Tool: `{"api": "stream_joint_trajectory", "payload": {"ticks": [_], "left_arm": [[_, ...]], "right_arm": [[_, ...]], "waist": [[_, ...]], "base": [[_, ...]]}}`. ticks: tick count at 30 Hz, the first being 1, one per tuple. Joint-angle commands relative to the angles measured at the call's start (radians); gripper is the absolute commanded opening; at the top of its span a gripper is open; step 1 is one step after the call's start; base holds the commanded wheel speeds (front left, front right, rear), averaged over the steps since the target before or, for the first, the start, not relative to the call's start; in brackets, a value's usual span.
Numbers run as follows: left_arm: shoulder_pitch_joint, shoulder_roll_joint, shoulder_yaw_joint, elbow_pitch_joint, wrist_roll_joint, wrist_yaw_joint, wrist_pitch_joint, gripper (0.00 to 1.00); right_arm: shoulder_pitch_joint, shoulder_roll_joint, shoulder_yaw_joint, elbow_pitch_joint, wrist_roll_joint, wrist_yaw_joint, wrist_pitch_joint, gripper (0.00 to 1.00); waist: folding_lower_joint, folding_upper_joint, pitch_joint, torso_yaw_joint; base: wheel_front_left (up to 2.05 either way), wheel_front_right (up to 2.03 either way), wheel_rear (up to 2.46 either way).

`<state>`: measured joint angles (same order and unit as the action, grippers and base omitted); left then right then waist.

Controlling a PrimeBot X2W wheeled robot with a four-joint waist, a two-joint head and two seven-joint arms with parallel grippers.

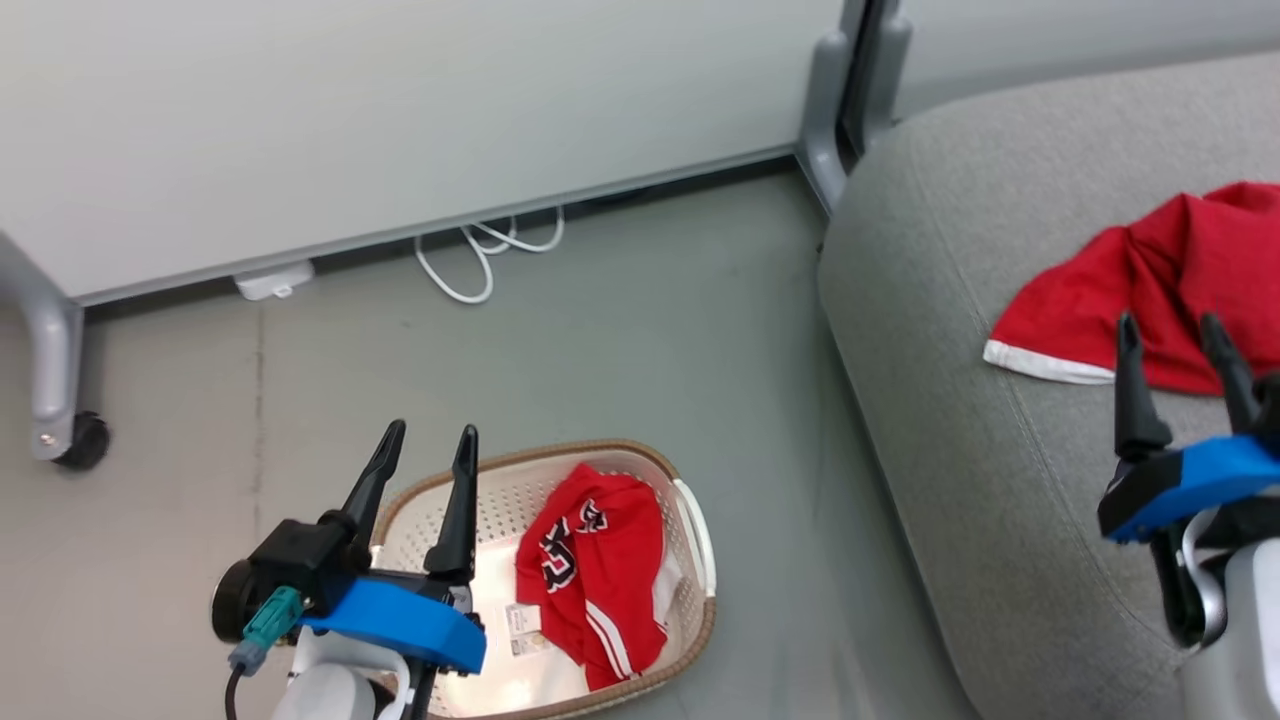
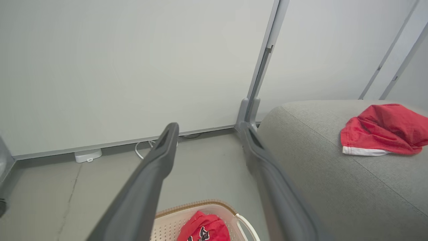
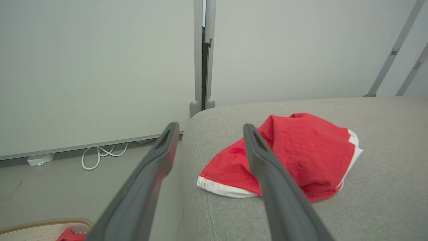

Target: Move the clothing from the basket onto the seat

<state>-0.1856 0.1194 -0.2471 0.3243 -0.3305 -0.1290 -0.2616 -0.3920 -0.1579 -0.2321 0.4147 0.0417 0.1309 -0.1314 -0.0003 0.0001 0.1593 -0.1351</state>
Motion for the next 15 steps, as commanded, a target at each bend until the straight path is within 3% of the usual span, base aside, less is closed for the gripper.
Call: {"api": "stream_joint_trajectory", "payload": {"ticks": [1, 9, 15], "left_arm": [[0.018, -0.004, 0.016, 0.004, 0.006, -0.002, -0.005, 1.0], [0.058, -0.011, 0.079, 0.036, 0.008, -0.002, -0.005, 1.0], [0.081, -0.013, 0.115, 0.056, 0.014, -0.002, -0.005, 1.0]], "right_arm": [[0.051, 0.011, 0.008, -0.036, 0.011, 0.0, 0.011, 1.0], [0.216, 0.066, 0.081, -0.207, 0.026, 0.0, 0.025, 1.0], [0.304, 0.095, 0.129, -0.263, 0.034, 0.0, 0.027, 1.0]], "waist": [[0.0003, -0.0001, -0.049, 0.049], [0.0003, -0.0001, -0.1, 0.122], [0.0003, -0.0001, -0.12, 0.165]], "base": [[0.0, 0.0, 0.0], [0.0, 0.0, 0.0], [0.0, 0.0, 0.0]]}}
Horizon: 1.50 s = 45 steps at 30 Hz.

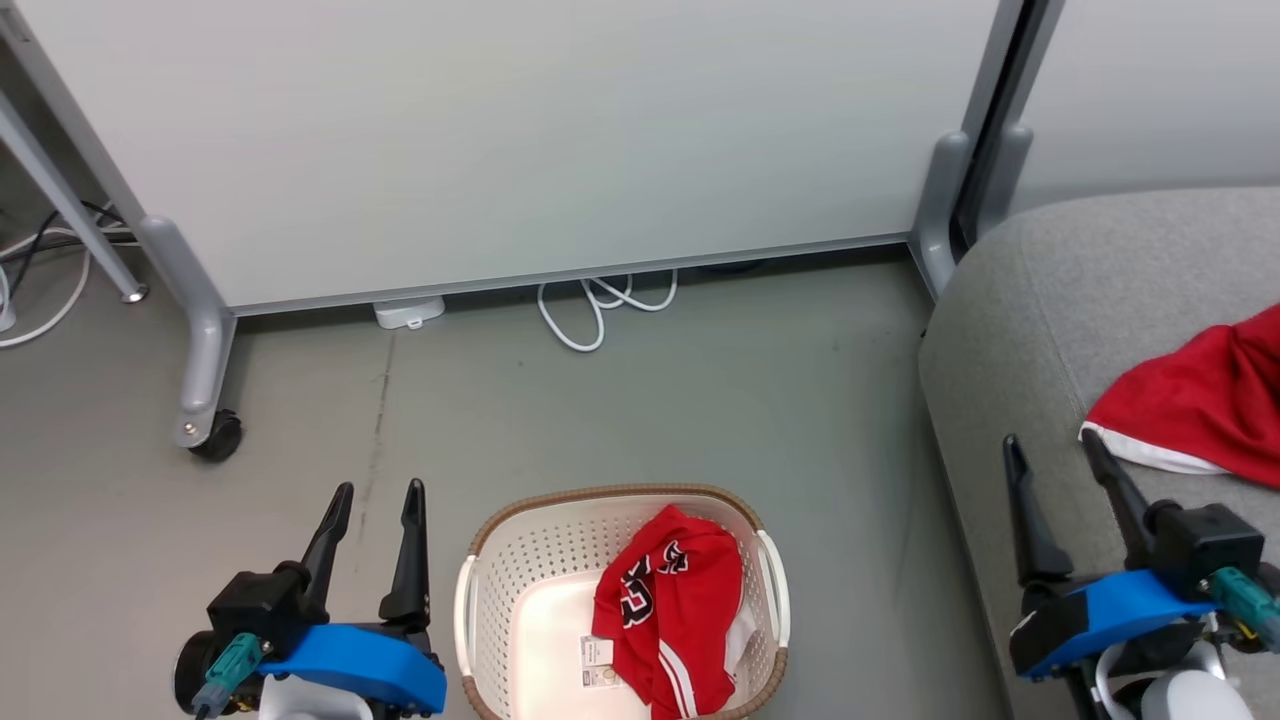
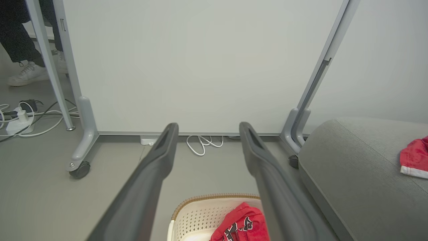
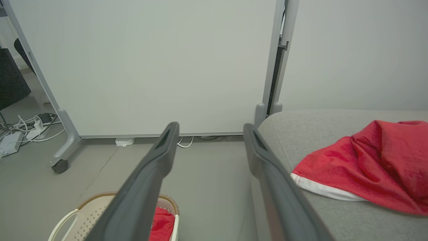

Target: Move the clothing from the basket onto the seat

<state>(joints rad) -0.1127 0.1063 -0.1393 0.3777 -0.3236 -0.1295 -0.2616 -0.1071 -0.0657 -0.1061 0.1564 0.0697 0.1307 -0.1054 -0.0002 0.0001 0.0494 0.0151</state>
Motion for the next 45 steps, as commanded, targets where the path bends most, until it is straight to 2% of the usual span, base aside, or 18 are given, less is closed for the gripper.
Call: {"api": "stream_joint_trajectory", "payload": {"ticks": [1, 13, 30, 37, 45], "left_arm": [[0.011, 0.0, 0.014, 0.005, 0.007, -0.001, -0.005, 1.0], [0.061, -0.004, 0.038, 0.015, 0.017, -0.002, -0.005, 1.0], [0.04, -0.002, 0.036, 0.002, 0.015, -0.002, -0.005, 1.0], [0.017, 0.011, 0.027, 0.007, 0.017, -0.002, -0.005, 1.0], [-0.077, 0.026, -0.022, 0.03, 0.026, -0.002, -0.005, 1.0]], "right_arm": [[0.027, 0.006, 0.014, -0.005, 0.005, 0.0, 0.001, 1.0], [0.056, 0.016, 0.059, 0.018, 0.039, 0.0, 0.007, 1.0], [0.03, 0.016, 0.097, 0.02, 0.067, 0.0, 0.015, 1.0], [-0.017, 0.016, 0.136, 0.011, 0.076, 0.0, 0.005, 1.0], [-0.118, 0.016, 0.196, 0.003, 0.089, 0.0, -0.02, 1.0]], "waist": [[0.0002, -0.0001, -0.013, 0.02], [0.0002, -0.0001, -0.049, 0.054], [0.0002, -0.0001, -0.017, 0.03], [0.0002, -0.0001, 0.058, -0.011], [0.0002, -0.0001, 0.234, -0.078]], "base": [[0.0, 0.0, 0.0], [0.0, 0.0, 0.0], [0.0, 0.0, 0.0], [0.0, 0.0, 0.0], [0.0, 0.0, 0.0]]}}
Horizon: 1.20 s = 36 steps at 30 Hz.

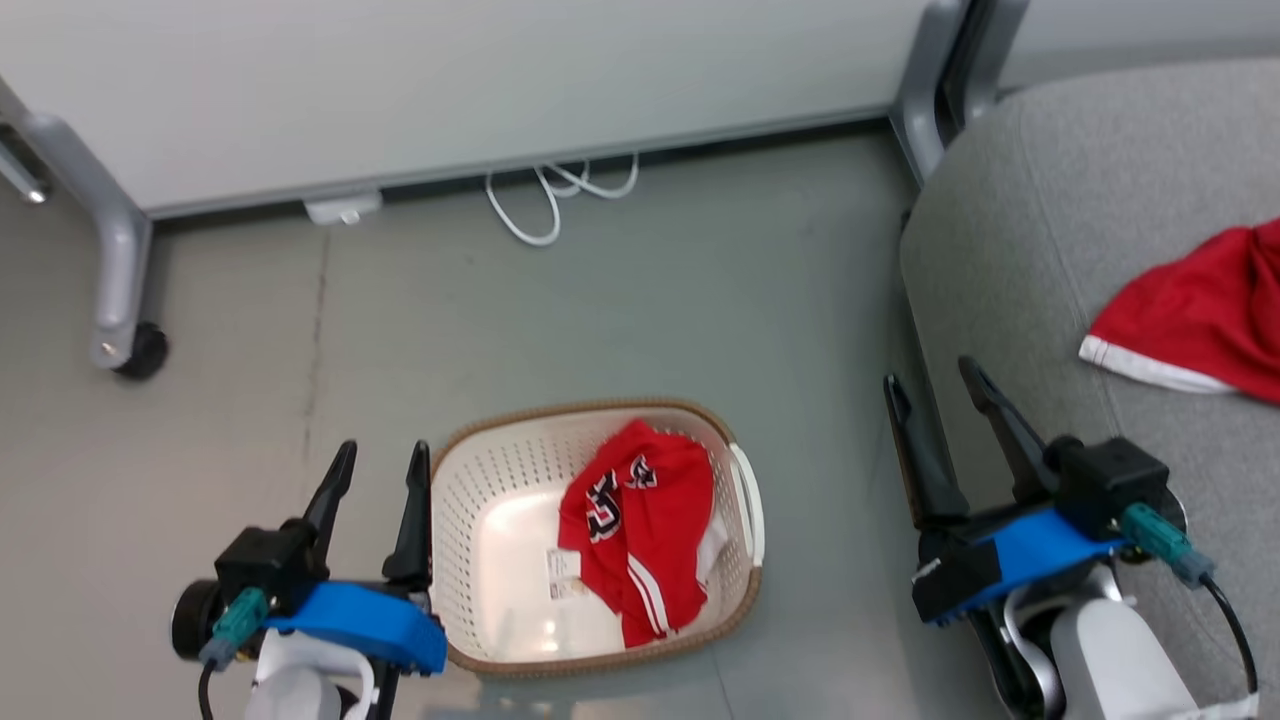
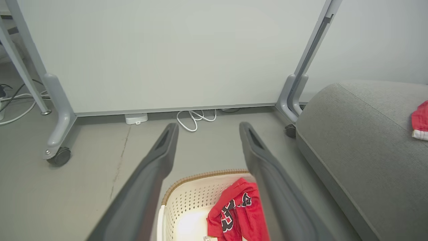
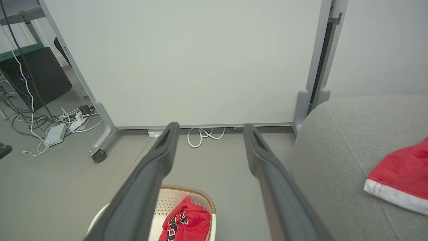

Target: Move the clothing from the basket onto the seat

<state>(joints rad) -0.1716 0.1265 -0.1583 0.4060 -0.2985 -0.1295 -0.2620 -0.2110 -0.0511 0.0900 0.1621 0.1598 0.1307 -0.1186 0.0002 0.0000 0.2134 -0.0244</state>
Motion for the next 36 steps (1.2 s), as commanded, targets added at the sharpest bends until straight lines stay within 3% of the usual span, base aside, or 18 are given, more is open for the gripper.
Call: {"api": "stream_joint_trajectory", "payload": {"ticks": [1, 21, 36], "left_arm": [[-0.035, 0.01, -0.009, 0.004, 0.002, -0.002, -0.005, 1.0], [-0.393, 0.077, -0.231, 0.264, -0.033, -0.001, -0.004, 1.0], [-0.541, 0.143, -0.353, 0.413, -0.108, -0.001, -0.004, 1.0]], "right_arm": [[-0.034, 0.001, 0.01, -0.005, 0.002, 0.0, -0.01, 1.0], [-0.251, 0.001, 0.076, -0.048, 0.004, 0.0, -0.061, 1.0], [-0.283, 0.001, 0.118, -0.118, 0.051, 0.0, -0.095, 1.0]], "waist": [[-0.0002, 0.0, 0.1, -0.051], [-0.0002, 0.0, 0.516, -0.188], [-0.0002, 0.0, 0.691, -0.289]], "base": [[0.0, 0.0, 0.0], [0.0, 0.0, 0.0], [0.0, 0.0, 0.0]]}}
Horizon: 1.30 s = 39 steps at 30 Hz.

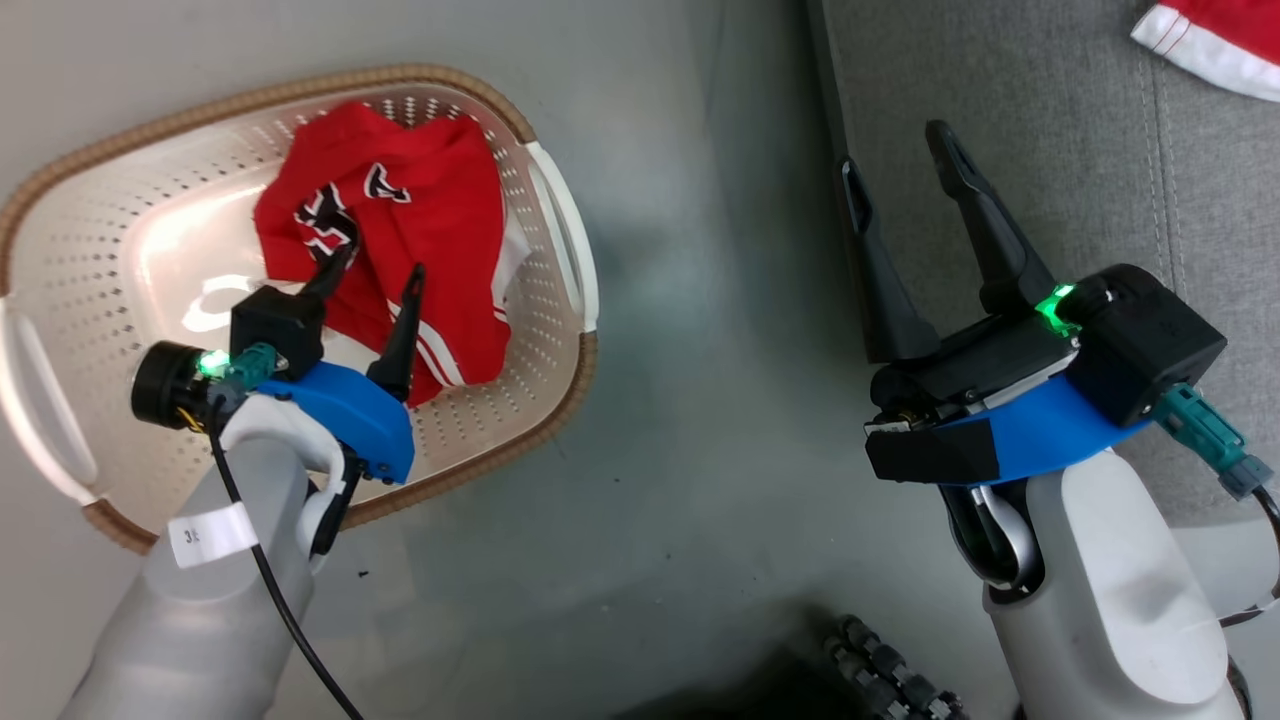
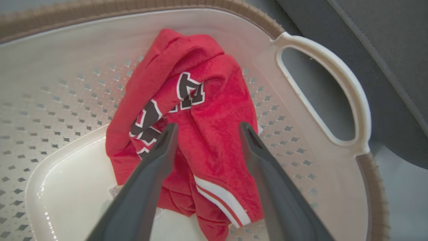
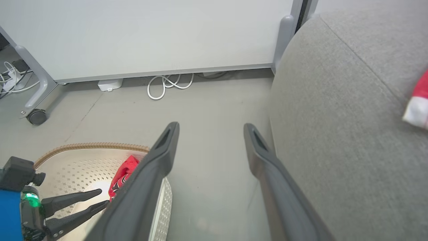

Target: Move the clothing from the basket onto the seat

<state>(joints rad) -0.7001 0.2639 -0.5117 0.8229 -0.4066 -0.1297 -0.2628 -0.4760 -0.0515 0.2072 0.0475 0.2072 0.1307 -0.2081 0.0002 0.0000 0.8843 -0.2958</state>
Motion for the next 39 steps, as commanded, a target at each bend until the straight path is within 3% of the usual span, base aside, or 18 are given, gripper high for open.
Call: {"api": "stream_joint_trajectory", "payload": {"ticks": [1, 8, 18, 25, 39], "left_arm": [[-0.022, 0.01, -0.003, 0.007, -0.005, -0.001, -0.003, 1.0], [-0.095, 0.026, -0.021, 0.087, -0.024, 0.0, -0.003, 1.0], [-0.159, 0.047, 0.031, 0.066, 0.058, 0.086, -0.003, 1.0], [-0.184, 0.065, 0.034, 0.092, 0.103, 0.082, -0.003, 1.0], [-0.271, 0.034, -0.019, 0.174, 0.166, 0.05, -0.003, 1.0]], "right_arm": [[-0.02, 0.002, 0.004, -0.008, 0.006, 0.0, -0.009, 1.0], [-0.017, 0.002, 0.02, -0.028, 0.025, 0.0, -0.022, 1.0], [0.01, 0.002, 0.038, -0.025, 0.044, 0.0, -0.032, 1.0], [0.036, 0.002, 0.038, -0.025, 0.051, 0.0, -0.037, 1.0], [0.074, 0.002, 0.045, -0.039, 0.067, 0.0, -0.042, 1.0]], "waist": [[-0.0002, 0.0, 0.031, -0.023], [-0.0002, 0.0, 0.085, -0.033], [-0.0002, 0.0, 0.118, -0.024], [-0.0002, 0.0, 0.122, -0.031], [-0.0002, 0.0, 0.135, -0.03]], "base": [[0.0, 0.0, 0.0], [0.0, 0.0, 0.0], [0.0, 0.0, 0.0], [0.0, 0.0, 0.0], [0.0, 0.0, 0.0]]}}
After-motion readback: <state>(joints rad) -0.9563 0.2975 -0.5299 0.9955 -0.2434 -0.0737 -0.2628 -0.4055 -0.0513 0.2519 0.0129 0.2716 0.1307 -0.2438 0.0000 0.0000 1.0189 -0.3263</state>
